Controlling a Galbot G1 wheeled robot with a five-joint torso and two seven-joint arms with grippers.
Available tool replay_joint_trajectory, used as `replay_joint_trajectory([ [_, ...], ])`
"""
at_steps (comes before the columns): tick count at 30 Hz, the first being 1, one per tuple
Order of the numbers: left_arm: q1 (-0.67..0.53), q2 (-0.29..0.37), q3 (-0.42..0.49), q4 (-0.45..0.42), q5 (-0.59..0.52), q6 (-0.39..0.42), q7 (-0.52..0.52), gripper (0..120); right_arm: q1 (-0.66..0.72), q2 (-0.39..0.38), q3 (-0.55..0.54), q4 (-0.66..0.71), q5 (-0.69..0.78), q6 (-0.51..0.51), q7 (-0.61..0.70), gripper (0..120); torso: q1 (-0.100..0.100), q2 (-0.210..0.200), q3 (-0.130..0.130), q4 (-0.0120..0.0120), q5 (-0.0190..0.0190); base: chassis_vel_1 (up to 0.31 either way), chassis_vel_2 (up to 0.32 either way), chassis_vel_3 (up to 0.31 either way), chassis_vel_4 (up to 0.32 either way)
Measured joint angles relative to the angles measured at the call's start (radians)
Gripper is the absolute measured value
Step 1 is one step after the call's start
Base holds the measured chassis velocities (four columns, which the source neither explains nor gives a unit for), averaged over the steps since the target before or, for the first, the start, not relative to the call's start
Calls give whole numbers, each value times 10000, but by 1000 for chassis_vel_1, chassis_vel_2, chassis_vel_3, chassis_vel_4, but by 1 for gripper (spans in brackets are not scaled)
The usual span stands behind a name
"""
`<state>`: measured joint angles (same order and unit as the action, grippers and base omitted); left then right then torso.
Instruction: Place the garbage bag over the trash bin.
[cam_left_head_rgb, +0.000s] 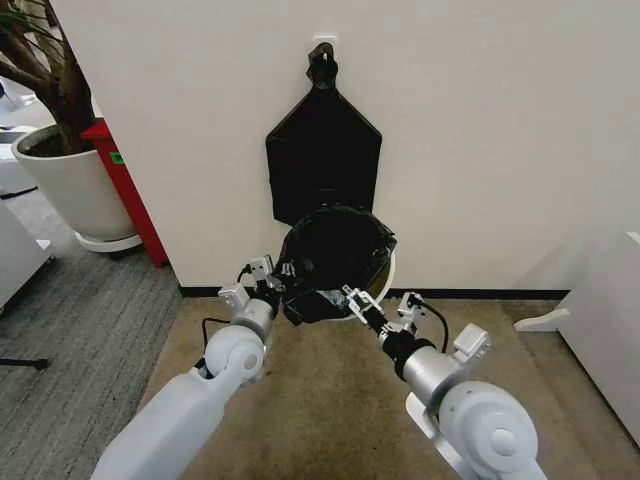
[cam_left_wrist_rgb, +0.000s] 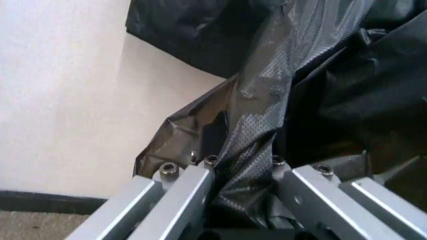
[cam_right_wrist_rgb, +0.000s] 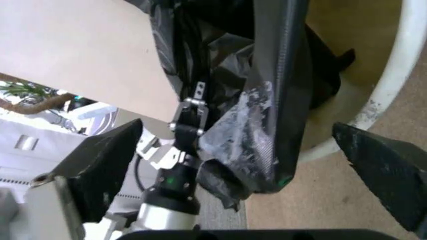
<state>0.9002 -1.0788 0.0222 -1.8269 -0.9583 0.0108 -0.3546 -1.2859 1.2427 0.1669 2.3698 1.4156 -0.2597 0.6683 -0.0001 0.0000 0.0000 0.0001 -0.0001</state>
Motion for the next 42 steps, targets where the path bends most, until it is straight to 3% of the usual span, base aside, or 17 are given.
replay_joint_trajectory([
  [6, 8, 0, 34, -90, 81, 18, 12, 1, 134, 14, -75, -136, -91, 134, 19, 75, 0, 0, 0, -1, 0, 0, 0, 0, 0],
  [8, 9, -3, 38, -90, 87, 19, 12, 1, 141, 14, -80, -134, -92, 144, 22, 73, 0, 0, 0, -1, 0, 0, 0, 0, 0],
  [14, -3, -30, 65, -102, 106, 19, 8, 1, 146, 10, -151, -132, -179, 176, 35, 46, 0, 0, 0, -1, 0, 0, 0, 0, 0],
  [16, -5, -29, 66, -105, 105, 20, 7, 1, 145, 11, -159, -135, -192, 184, 35, 45, 0, 0, 0, -1, 1, 0, 0, 0, 0],
  [22, -11, -32, 86, -134, 105, 19, -9, 1, 106, -34, -220, -113, -230, 232, 53, 17, 0, 0, 0, -1, 1, 0, 0, 0, 0],
  [24, -12, -34, 89, -134, 105, 20, -10, 1, 103, -40, -215, -112, -230, 232, 60, 15, 0, 0, 0, -1, 1, 0, 0, 0, 0],
  [26, -20, -52, 105, -152, 104, 19, -23, 1, 60, -88, -168, -83, -211, 232, 160, 4, 0, 0, 0, -1, 1, 0, 0, 0, 0],
  [36, -54, -108, 65, -150, -86, 23, -168, 1, -505, -210, 19, 214, -217, -77, 260, 0, 1, 0, 0, 0, 2, 0, 0, 0, 0],
  [42, -97, -180, -109, -297, -944, 186, -556, 1, -1432, -242, 610, -24, -1083, -485, -492, 0, 1, 0, -1, -2, 2, 0, 0, 0, 0],
])
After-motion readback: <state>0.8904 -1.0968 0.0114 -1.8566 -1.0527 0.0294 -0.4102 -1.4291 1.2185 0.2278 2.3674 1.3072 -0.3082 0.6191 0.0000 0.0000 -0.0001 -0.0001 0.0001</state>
